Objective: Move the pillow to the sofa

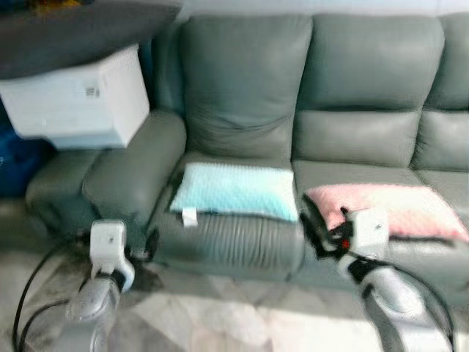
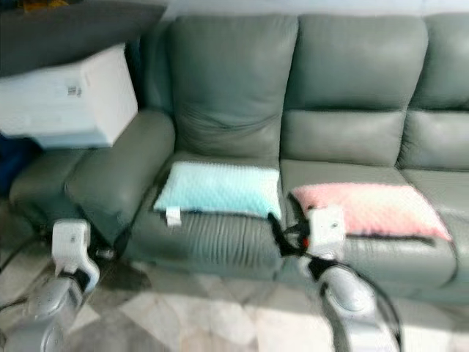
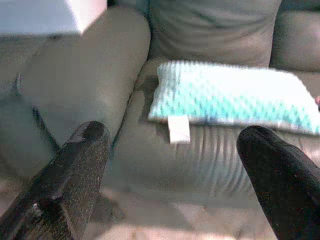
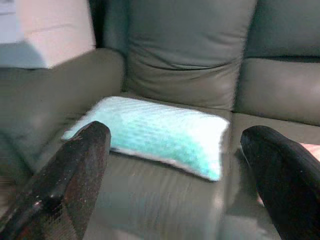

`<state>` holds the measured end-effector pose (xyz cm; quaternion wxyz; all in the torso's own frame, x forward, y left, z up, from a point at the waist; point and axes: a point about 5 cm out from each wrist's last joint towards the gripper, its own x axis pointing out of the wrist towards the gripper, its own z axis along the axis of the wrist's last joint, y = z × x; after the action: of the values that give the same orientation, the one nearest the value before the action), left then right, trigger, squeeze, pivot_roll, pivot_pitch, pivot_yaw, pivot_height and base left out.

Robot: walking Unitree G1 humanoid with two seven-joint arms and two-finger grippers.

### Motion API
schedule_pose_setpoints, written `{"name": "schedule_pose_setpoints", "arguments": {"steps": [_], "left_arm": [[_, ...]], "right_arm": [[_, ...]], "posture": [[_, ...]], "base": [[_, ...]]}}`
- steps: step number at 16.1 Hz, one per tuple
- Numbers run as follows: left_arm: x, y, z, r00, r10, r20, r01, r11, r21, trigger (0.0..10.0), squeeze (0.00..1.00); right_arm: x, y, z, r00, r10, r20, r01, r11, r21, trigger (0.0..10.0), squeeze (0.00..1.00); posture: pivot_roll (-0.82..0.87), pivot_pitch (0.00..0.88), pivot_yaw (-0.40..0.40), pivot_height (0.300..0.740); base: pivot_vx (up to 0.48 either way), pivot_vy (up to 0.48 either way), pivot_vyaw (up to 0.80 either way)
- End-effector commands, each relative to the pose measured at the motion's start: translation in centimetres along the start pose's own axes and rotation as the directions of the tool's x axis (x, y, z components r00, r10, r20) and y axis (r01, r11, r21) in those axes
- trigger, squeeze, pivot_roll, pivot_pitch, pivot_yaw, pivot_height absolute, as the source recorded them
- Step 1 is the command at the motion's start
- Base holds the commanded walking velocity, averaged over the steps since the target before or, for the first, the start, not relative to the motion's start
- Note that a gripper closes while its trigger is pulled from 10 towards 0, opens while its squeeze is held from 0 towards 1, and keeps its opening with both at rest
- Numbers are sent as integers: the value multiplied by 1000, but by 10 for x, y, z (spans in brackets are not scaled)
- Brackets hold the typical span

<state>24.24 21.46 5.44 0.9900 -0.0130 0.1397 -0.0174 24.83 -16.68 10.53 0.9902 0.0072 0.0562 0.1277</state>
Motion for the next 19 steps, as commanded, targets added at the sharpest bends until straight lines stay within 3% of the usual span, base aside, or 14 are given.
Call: {"name": "schedule_pose_setpoints", "arguments": {"steps": [1,10,13,19], "left_arm": [[1,1,4,1000,5,7,-5,1000,18,10000,0],[3,1,1,1000,16,5,-16,1000,3,10000,0],[5,7,1,999,36,5,-36,999,2,10000,0],[14,36,-14,988,147,-51,-145,989,42,10000,0]], "right_arm": [[1,-3,2,1000,-8,6,8,1000,-9,10000,0],[0,-4,3,1000,-6,4,6,1000,-4,10000,0],[-1,-4,0,1000,-13,-13,13,1000,-1,10000,0],[1,-9,-8,998,-35,-48,34,999,-18,10000,0]], "posture": [[-146,0,30,740],[-149,0,22,740],[-151,0,23,740],[-159,0,30,740]], "base": [[-266,0,0],[-239,0,0],[0,0,0],[0,0,-756]]}}
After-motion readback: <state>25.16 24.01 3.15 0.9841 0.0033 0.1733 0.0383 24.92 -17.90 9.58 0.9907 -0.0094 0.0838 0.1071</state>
